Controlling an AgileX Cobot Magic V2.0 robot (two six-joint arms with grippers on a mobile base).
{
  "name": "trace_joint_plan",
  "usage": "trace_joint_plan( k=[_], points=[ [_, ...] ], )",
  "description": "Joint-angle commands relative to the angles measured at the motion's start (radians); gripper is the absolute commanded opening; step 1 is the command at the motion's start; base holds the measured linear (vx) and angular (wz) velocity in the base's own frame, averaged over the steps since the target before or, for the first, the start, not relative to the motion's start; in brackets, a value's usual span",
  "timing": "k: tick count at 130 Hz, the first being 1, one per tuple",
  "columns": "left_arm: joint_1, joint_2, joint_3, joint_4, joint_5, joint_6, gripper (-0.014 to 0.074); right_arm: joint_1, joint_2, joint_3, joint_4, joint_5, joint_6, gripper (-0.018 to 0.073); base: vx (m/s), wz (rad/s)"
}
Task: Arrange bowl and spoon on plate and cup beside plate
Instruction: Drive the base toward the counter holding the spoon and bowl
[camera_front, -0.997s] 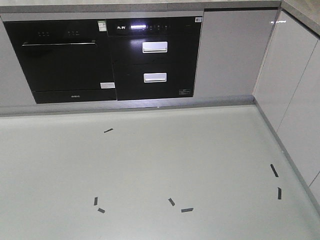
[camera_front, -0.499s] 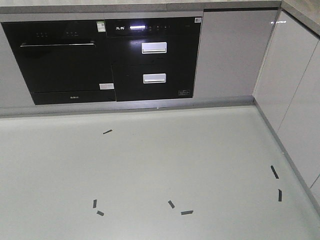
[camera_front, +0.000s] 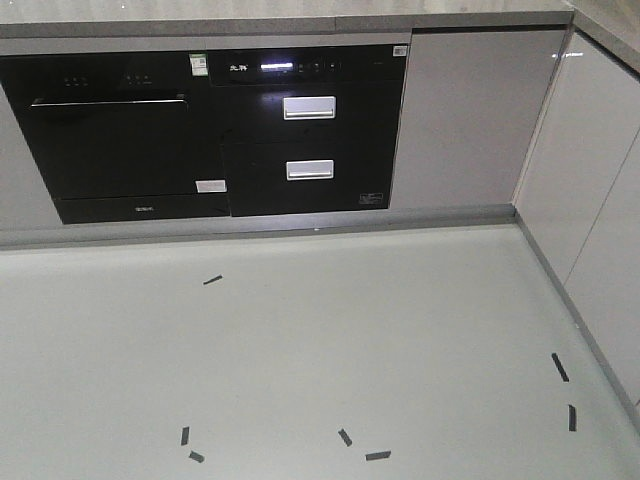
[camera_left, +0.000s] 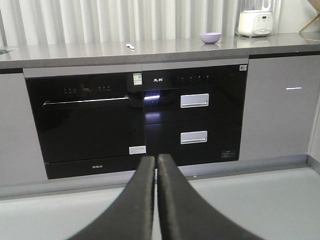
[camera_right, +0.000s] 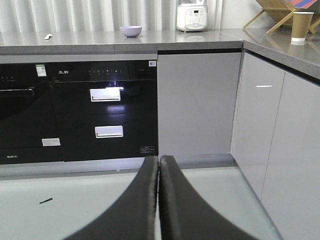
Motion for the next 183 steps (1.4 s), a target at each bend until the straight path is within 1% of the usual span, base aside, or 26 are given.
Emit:
trace_joint_plan(
  k=[1,183],
  points=[
    [0.001,-0.016,0.01,-0.006,-0.073,-0.009,-0.0006,0.0,-0.003,0.007,-0.006,-0.075,-0.012,-0.0008,0.19,0.02],
    [0.001,-0.016,0.01,-0.006,-0.073,-0.009,-0.0006,0.001,-0.003,0.007,-0.006,-0.075,-0.012,-0.0008,0.21,0.0]
  ],
)
